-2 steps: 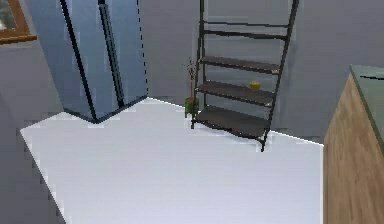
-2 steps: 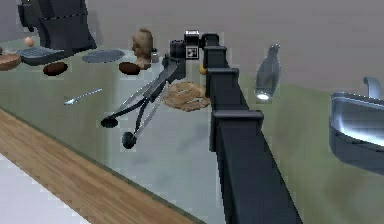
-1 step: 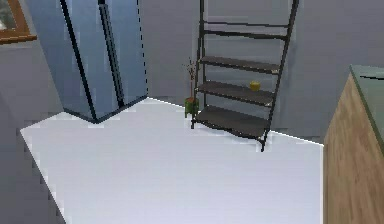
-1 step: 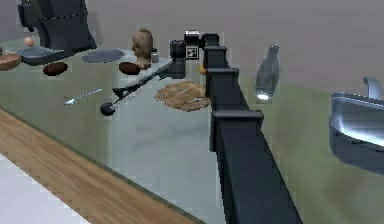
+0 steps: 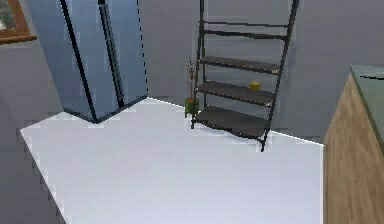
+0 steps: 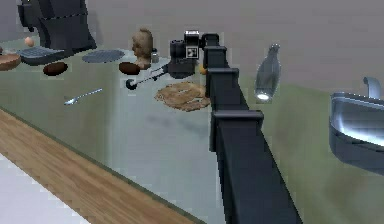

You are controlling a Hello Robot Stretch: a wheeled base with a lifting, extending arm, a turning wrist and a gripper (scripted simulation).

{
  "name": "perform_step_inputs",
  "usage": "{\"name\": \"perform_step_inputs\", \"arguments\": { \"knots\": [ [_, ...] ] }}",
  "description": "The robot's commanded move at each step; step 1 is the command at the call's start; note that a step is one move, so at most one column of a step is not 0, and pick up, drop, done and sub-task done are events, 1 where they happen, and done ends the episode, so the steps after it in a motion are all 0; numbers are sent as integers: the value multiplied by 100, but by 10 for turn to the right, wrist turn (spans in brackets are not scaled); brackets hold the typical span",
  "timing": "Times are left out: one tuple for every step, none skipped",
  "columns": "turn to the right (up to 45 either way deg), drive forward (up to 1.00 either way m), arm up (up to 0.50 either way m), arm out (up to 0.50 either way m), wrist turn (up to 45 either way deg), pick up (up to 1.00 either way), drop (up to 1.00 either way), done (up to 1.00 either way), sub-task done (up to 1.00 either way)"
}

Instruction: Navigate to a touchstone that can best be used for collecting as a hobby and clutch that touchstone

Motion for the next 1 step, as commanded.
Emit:
{"name": "perform_step_inputs", "arguments": {
  "knots": [
    [0, 0, 0, 0, 450, 0, 0, 0, 0]
  ]
}}
